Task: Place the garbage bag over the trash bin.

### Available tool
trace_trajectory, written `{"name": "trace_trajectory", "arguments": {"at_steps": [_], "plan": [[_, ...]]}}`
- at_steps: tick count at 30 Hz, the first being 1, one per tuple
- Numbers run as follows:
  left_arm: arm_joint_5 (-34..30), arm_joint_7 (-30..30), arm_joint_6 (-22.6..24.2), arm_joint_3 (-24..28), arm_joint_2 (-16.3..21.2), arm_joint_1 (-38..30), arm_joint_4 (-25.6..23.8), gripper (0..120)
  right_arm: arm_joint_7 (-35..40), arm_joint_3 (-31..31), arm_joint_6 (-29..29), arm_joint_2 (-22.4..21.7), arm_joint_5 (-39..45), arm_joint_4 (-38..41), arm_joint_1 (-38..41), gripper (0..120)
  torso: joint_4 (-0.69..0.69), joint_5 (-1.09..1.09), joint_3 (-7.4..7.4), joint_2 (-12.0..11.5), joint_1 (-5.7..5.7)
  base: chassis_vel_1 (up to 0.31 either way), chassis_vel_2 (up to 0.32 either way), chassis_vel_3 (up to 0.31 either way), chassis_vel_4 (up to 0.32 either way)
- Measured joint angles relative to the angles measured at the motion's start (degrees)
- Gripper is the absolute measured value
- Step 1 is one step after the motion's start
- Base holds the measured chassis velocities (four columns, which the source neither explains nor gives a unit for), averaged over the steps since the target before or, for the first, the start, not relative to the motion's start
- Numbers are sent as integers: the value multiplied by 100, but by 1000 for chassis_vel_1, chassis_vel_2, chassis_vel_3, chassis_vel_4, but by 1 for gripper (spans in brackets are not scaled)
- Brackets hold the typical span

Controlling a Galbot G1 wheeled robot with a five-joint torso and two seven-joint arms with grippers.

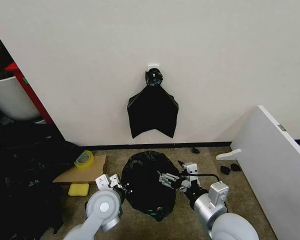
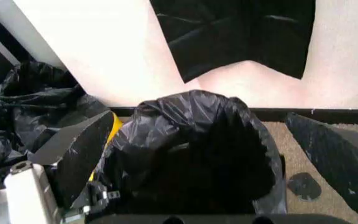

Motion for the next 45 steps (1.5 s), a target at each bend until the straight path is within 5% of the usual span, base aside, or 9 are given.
{"name": "trace_trajectory", "arguments": {"at_steps": [14, 24, 33, 35, 36, 45], "plan": [[-152, -180, -58, 10, -393, -601, 688, 0, 34, 5, 19, 28, -73, -82, -99, 100, -2, -1, 0, 0, 0, 0, 0, 0, 0], [-84, -276, -143, 29, -416, -582, 747, 3, 48, 6, 20, 16, -101, -105, -125, 100, 0, 0, 0, 0, 0, 0, 0, 0, 0], [-82, -185, -220, -19, -354, -541, 764, 41, 72, 8, 20, 26, -96, -126, -101, 100, 0, -1, 1, 0, 0, 0, 0, 0, 0], [-81, -181, -222, -19, -354, -541, 763, 41, 72, 8, 20, 26, -97, -126, -101, 100, 0, -1, 1, 0, 0, 0, 0, 0, 0], [-63, -127, -244, -22, -354, -540, 759, 51, 75, 3, 20, 32, -96, -126, -102, 100, 0, -1, 1, 0, 0, 0, 0, 0, 0], [42, 347, -271, -54, -282, -416, 326, 86, 74, 3, 20, 82, -125, -36, -197, 100, 0, 0, 1, 0, 0, 0, 0, 0, 0]]}}
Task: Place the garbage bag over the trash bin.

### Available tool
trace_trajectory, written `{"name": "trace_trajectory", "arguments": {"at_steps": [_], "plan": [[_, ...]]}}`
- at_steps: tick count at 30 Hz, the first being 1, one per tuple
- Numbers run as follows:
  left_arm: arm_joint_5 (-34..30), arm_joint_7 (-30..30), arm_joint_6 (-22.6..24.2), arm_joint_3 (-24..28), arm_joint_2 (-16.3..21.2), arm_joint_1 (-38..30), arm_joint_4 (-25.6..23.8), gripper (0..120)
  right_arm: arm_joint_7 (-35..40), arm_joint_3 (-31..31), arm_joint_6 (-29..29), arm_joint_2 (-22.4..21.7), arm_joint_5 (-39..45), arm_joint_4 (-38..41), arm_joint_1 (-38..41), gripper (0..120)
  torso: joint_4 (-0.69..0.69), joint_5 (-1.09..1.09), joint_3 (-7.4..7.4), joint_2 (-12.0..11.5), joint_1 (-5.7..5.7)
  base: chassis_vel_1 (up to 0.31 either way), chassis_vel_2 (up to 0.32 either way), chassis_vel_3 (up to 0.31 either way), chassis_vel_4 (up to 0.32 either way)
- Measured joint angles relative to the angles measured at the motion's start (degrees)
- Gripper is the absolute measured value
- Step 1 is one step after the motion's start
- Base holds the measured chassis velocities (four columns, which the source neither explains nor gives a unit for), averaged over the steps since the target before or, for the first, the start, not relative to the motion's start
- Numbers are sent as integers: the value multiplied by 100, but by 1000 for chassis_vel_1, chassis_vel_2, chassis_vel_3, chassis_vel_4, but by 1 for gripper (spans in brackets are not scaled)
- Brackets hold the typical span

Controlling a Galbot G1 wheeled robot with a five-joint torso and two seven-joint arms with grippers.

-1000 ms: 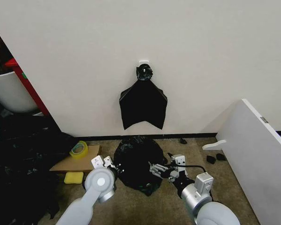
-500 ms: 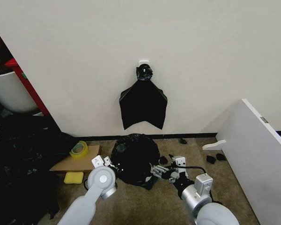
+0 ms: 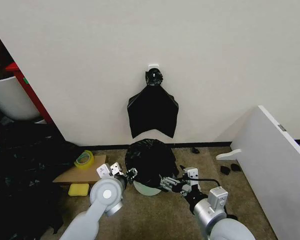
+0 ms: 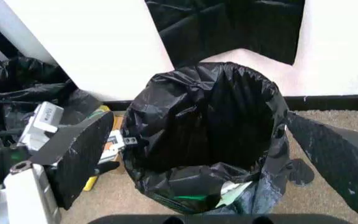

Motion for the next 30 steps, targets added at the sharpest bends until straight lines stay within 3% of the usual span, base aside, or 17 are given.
{"name": "trace_trajectory", "arguments": {"at_steps": [2, 4, 8, 11, 12, 13, 15, 16, 17, 19, 20, 21, 23, 27, 30], "plan": [[-6, 5, 4, -7, 27, 26, -61, 87, 0, 0, 0, 1, -9, 7, -11, 100, 0, 0, 0, 0, 0, 0, 0, 0, 0], [-35, 30, 54, -13, 113, 141, -305, 98, 0, 3, -3, 25, -17, 19, -32, 100, 0, 0, 0, 0, 0, 0, 0, 0, 0], [194, 253, 93, -13, 301, 348, -689, 100, -10, -10, -8, 81, -75, 71, -94, 100, 0, -1, 0, 0, 0, 0, 0, 0, 0], [1865, 1241, -64, -24, 577, 784, -1120, 100, -72, 81, 134, 215, -232, 42, -139, 100, 1, -1, -1, 0, 0, 0, 0, 0, 0], [1865, 1241, -64, -24, 577, 784, -1120, 100, -72, 81, 134, 215, -232, 42, -139, 100, 1, -1, -1, 0, 0, 0, 0, 0, 0], [2927, 1921, -495, -85, 690, 1103, -1229, 100, -244, 244, 212, 352, -430, 32, -272, 100, 1, 2, -1, 0, 0, 0, 0, 0, 0], [4847, 2871, -1801, -147, 735, 1603, -921, 100, -381, 427, 526, 618, -751, 11, -526, 100, -1, 0, -1, 0, 0, 0, 0, 0, 0], [4847, 2871, -1801, -147, 735, 1603, -921, 100, -381, 427, 526, 618, -751, 11, -526, 100, -1, 0, -1, 0, 0, 0, 0, 0, 0], [5564, 3159, -2392, -233, 709, 1814, -755, 100, -405, 497, 779, 752, -1011, -68, -647, 100, 0, -2, -1, 0, 0, 0, 0, 0, 0], [6399, 3455, -3155, -492, 609, 2255, -561, 100, -517, 631, 1396, 1007, -1561, -230, -899, 100, -1, 0, -1, 0, 0, 0, 0, 0, 0], [6399, 3455, -3155, -492, 609, 2255, -561, 100, -517, 631, 1396, 1007, -1561, -230, -899, 100, -1, 0, -1, 0, 0, 0, 0, 0, 0], [6747, 3613, -3542, -715, 484, 2642, -533, 100, -575, 705, 1838, 1192, -1936, -307, -1080, 100, 1, -2, -1, 0, 0, 0, 0, 0, 0], [6803, 3639, -3600, -757, 463, 2708, -533, 100, -584, 723, 1941, 1238, -2019, -319, -1124, 100, 1, -2, -1, 0, 0, 0, 0, 0, 0], [7460, 3809, -4318, -1219, 28, 3537, -686, 100, -643, 872, 2905, 1715, -3036, -431, -1570, 100, 0, 0, -1, 1, 0, 0, 0, 0, 0], [7784, 3808, -4633, -1310, -193, 3777, -742, 100, -571, 878, 3228, 1900, -3433, -486, -1740, 100, 0, 0, -1, 0, -1, 0, 0, 0, 0]]}}
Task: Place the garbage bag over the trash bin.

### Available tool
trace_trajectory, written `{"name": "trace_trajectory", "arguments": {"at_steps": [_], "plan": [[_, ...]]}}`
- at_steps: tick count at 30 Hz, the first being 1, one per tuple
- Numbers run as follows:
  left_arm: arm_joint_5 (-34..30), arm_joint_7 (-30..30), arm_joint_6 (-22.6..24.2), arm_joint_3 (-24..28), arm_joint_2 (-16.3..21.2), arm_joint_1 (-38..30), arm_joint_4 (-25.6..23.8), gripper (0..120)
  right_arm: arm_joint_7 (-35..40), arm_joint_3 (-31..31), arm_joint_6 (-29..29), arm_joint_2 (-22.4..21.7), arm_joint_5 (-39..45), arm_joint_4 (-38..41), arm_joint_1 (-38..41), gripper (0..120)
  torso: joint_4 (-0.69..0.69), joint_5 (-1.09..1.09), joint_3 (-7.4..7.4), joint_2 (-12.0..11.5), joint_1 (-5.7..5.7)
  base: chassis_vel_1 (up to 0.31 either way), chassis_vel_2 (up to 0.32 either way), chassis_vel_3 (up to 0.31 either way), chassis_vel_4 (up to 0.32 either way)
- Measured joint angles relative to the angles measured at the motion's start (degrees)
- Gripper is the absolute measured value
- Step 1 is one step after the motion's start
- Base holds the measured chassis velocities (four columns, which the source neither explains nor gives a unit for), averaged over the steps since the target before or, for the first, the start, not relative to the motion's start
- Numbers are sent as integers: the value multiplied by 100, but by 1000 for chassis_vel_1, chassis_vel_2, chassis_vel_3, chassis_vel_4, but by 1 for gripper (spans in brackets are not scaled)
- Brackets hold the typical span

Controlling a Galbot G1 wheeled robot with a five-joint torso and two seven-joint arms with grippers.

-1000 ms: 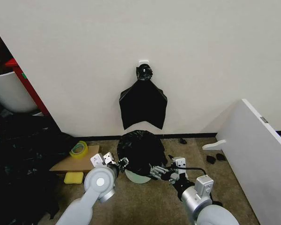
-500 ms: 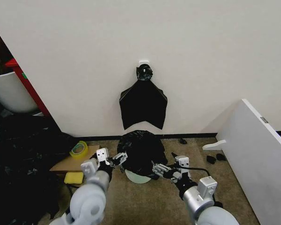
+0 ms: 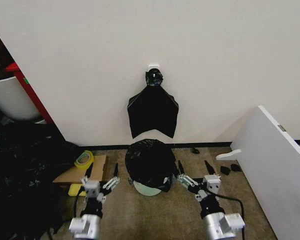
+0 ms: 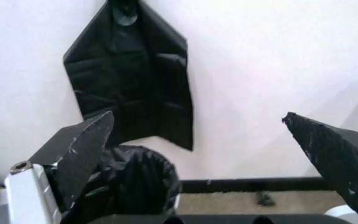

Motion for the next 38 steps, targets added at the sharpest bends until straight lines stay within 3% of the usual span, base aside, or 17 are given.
{"name": "trace_trajectory", "arguments": {"at_steps": [12, 38], "plan": [[402, -162, -357, -111, -531, 595, -342, 100, 75, -23, 635, 498, -883, 59, -423, 100, 0, 0, 1, 0, 0, 0, 0, 0, 0], [725, -245, -468, -72, -679, 559, -221, 100, 112, -208, 543, 611, -961, -147, -421, 100, 0, 0, 1, 0, 1, 0, 0, 0, 0]]}}
